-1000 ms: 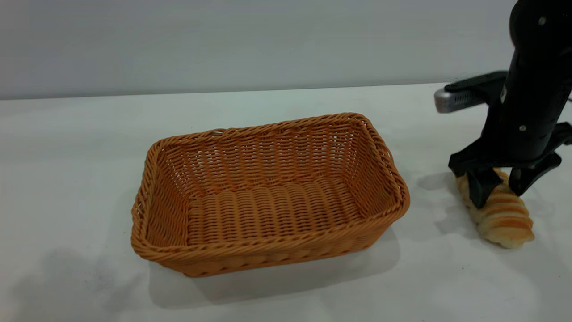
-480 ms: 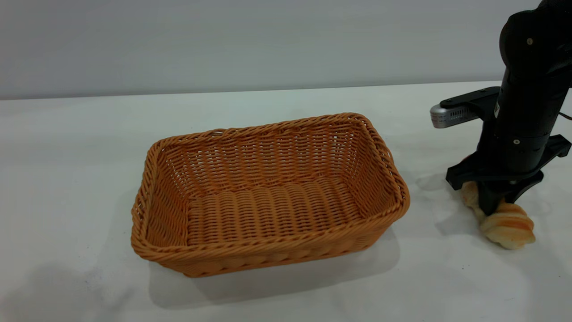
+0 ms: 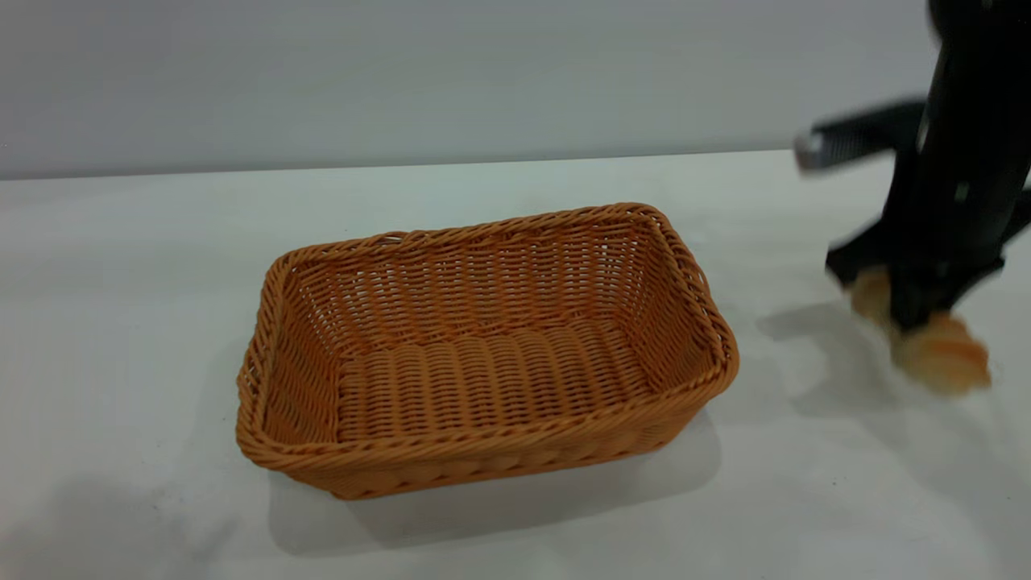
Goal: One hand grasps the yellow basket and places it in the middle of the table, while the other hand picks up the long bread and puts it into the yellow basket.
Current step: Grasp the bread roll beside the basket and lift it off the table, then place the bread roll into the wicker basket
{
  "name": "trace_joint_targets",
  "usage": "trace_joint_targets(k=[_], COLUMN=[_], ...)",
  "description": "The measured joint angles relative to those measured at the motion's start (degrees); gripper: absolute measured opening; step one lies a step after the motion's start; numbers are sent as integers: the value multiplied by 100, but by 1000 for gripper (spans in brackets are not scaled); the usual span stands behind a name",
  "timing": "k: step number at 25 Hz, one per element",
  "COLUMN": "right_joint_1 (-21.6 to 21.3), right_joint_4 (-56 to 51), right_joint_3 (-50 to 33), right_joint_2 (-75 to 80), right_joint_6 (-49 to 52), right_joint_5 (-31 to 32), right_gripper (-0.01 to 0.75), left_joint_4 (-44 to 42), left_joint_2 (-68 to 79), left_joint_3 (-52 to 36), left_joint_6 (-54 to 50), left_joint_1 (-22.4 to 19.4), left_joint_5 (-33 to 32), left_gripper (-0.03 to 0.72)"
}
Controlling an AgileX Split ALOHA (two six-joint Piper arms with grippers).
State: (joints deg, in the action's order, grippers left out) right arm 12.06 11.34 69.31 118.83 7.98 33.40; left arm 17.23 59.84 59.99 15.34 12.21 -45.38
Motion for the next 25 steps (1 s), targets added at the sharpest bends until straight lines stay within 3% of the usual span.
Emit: trace_joint_targets(k=[5, 10, 16, 22, 25], right_joint_1=[222, 1067, 2058, 2343, 2338], right_joint_4=[-218, -276, -301, -301, -290], right_joint_3=[-2, -2, -12, -12, -12], right_joint_2=[-962, -1414, -1215, -658, -394], right_joint_6=[-84, -129, -153, -175, -186], right_joint_5=[96, -14, -627, -1484, -1705], right_gripper=[61, 57, 56, 54, 105], left_joint_4=[-9, -14, -462, -812, -833], left_joint_2=[0, 0, 0, -81, -283], left_joint_3=[0, 0, 0, -183, -480], left_joint_6=[5, 5, -140, -564, -596], left_joint_1=[0, 0, 0, 0, 0], left_joint_5=[-15, -27, -260, -418, -406], left_gripper=[582, 582, 582, 582, 582])
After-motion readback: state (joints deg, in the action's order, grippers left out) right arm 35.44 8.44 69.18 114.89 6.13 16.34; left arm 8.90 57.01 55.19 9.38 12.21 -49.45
